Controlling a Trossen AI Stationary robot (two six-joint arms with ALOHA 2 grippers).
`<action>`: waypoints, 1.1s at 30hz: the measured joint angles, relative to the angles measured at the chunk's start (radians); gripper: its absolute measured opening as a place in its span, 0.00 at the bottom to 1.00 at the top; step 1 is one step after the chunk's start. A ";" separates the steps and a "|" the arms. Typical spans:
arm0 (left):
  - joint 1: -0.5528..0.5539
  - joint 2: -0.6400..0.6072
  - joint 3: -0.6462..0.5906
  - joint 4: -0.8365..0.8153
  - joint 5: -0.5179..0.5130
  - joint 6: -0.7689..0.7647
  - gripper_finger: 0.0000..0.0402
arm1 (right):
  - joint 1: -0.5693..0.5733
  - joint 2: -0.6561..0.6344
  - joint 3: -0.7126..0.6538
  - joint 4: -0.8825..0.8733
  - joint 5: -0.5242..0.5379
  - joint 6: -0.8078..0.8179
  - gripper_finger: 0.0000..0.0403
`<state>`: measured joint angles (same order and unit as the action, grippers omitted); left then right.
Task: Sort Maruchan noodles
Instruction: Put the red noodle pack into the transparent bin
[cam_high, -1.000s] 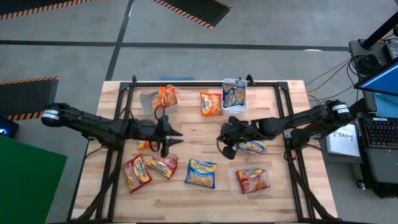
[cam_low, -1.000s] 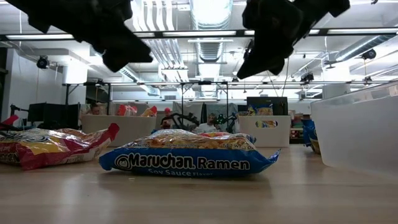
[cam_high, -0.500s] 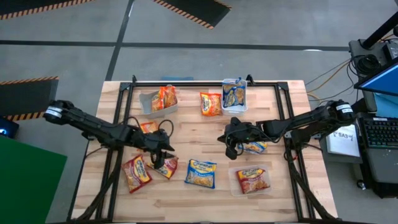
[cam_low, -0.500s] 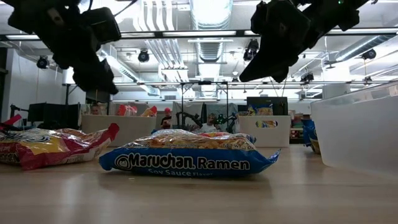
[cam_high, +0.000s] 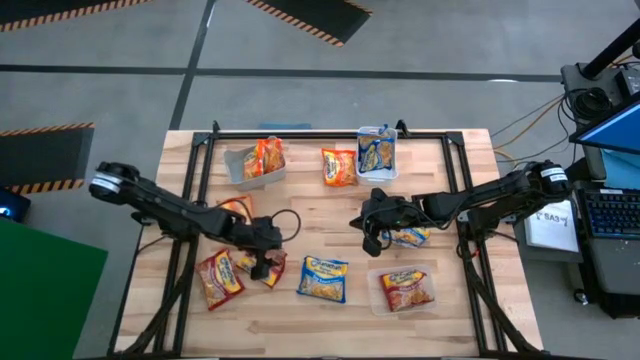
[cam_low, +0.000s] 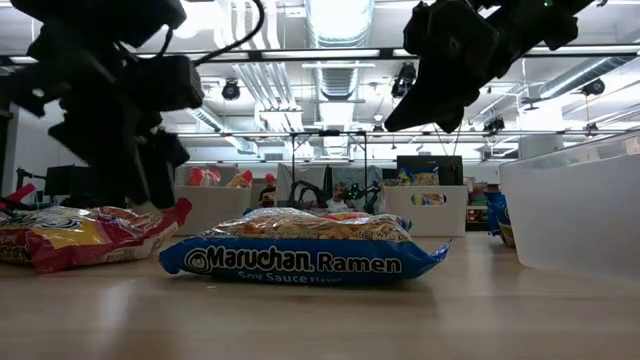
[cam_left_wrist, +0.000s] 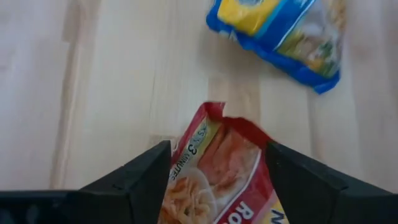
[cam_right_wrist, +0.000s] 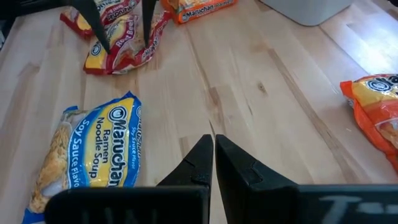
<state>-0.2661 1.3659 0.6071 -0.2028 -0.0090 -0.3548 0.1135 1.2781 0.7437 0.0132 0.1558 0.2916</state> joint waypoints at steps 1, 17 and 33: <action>0.000 0.010 0.000 0.001 0.000 0.004 0.61 | 0.000 0.000 0.000 0.000 0.000 0.000 0.02; 0.000 0.110 0.000 0.026 -0.009 0.017 0.33 | 0.000 0.000 -0.011 0.037 0.001 0.030 0.02; 0.002 -0.002 -0.002 0.088 -0.495 0.067 0.03 | 0.000 0.001 -0.012 0.111 0.059 0.154 0.22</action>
<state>-0.2646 1.3642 0.6056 -0.1145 -0.5036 -0.2880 0.1131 1.2789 0.7319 0.1238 0.2144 0.4461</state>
